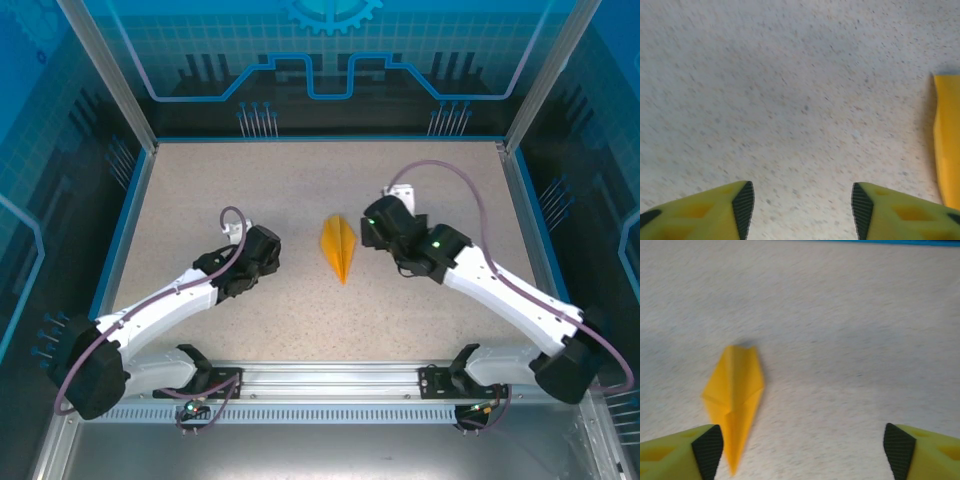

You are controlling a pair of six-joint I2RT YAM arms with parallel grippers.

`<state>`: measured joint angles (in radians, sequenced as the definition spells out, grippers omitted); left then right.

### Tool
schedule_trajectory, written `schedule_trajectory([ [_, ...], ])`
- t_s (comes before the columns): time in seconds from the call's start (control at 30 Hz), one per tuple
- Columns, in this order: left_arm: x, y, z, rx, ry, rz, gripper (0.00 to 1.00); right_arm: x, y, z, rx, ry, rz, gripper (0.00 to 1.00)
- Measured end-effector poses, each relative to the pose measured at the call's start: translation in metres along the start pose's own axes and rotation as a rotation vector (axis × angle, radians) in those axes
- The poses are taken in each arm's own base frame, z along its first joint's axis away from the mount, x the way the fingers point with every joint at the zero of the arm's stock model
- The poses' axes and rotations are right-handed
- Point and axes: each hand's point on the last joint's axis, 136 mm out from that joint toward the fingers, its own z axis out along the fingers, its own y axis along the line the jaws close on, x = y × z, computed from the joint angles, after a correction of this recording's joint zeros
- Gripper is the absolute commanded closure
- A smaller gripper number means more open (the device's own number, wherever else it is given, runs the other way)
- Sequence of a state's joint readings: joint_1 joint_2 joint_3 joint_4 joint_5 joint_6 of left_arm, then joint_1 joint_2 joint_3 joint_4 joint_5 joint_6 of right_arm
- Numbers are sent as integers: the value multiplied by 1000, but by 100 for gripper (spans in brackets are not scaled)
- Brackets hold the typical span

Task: Fold a paper plane with a square sheet of paper (pick it up from the middle)
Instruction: Move a paper plane to the center of the table, then reset both arms

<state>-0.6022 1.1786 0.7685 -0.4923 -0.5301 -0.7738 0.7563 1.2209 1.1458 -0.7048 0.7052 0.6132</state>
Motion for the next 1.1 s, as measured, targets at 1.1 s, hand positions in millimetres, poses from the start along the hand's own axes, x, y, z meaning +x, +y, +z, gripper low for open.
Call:
schedule_trajectory([
  [1.1, -90, 89, 94, -141, -386, 238, 2, 63, -108, 154, -5, -245, -153, 0],
])
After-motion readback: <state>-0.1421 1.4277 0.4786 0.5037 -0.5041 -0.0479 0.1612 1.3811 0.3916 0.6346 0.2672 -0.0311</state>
